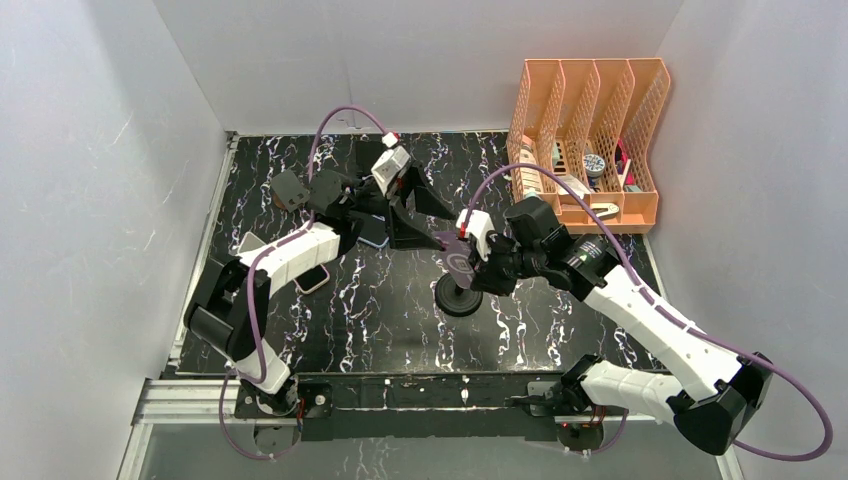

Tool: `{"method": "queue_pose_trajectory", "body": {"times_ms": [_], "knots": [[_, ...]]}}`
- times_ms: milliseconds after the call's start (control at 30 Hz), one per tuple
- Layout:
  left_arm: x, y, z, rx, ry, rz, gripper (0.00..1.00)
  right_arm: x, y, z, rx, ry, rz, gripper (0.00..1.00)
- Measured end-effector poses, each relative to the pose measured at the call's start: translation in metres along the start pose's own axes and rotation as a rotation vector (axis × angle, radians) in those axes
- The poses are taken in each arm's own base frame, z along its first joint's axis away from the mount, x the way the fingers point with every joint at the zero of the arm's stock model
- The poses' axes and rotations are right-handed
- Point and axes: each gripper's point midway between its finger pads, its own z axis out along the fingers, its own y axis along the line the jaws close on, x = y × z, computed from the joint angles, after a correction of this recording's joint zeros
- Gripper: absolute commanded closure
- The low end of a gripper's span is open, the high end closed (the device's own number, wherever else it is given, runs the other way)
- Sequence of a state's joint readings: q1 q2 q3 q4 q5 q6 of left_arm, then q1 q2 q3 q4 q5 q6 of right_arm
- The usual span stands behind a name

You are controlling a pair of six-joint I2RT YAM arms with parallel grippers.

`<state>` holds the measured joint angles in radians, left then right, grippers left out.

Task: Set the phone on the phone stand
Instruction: Adjust the phone.

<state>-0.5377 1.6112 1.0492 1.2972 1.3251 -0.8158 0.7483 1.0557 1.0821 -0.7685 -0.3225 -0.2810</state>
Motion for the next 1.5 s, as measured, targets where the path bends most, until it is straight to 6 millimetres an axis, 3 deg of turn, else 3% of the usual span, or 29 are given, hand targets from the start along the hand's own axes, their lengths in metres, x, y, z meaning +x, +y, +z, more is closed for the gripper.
{"method": "queue_pose_trajectory", "body": {"times_ms": [300, 367, 400, 467, 500, 800, 833, 900, 967, 1100, 1267, 1500], "knots": [[0.016, 0.010, 0.014, 0.021, 0.009, -0.059, 0.27, -0.006, 0.004, 0.013, -0.057, -0.010, 0.016, 0.99], [0.019, 0.009, 0.017, 0.028, 0.012, -0.070, 0.42, -0.005, 0.005, 0.015, -0.068, -0.003, 0.023, 0.99], [0.020, 0.009, 0.018, 0.031, 0.013, -0.075, 0.55, -0.005, 0.005, 0.016, -0.073, -0.003, 0.024, 0.99], [0.022, 0.009, 0.020, 0.036, 0.016, -0.088, 0.91, -0.006, 0.006, 0.017, -0.076, -0.006, 0.024, 0.99], [0.024, 0.007, 0.020, 0.050, 0.028, -0.090, 1.00, -0.005, 0.005, 0.016, -0.068, 0.000, 0.044, 0.99], [0.017, 0.000, 0.029, 0.085, 0.020, 0.007, 1.00, -0.005, -0.001, 0.003, 0.028, -0.093, 0.056, 0.99], [0.016, -0.001, 0.031, 0.088, 0.017, 0.017, 1.00, -0.005, -0.001, 0.000, 0.044, -0.117, 0.050, 0.94], [0.013, -0.005, 0.034, 0.095, 0.010, 0.042, 1.00, -0.006, -0.001, -0.005, 0.068, -0.169, 0.037, 0.70], [0.009, -0.006, 0.035, 0.092, -0.001, 0.060, 1.00, -0.010, 0.000, -0.009, 0.085, -0.215, 0.029, 0.53], [0.008, 0.006, 0.024, 0.042, -0.005, 0.024, 1.00, -0.040, -0.004, -0.032, 0.146, -0.389, -0.033, 0.36], [0.005, 0.015, 0.017, 0.002, -0.020, 0.010, 1.00, -0.068, -0.005, -0.048, 0.178, -0.521, -0.087, 0.34], [0.002, 0.017, 0.017, -0.013, -0.036, 0.007, 1.00, -0.063, -0.010, -0.034, 0.180, -0.516, -0.085, 0.34]]}}
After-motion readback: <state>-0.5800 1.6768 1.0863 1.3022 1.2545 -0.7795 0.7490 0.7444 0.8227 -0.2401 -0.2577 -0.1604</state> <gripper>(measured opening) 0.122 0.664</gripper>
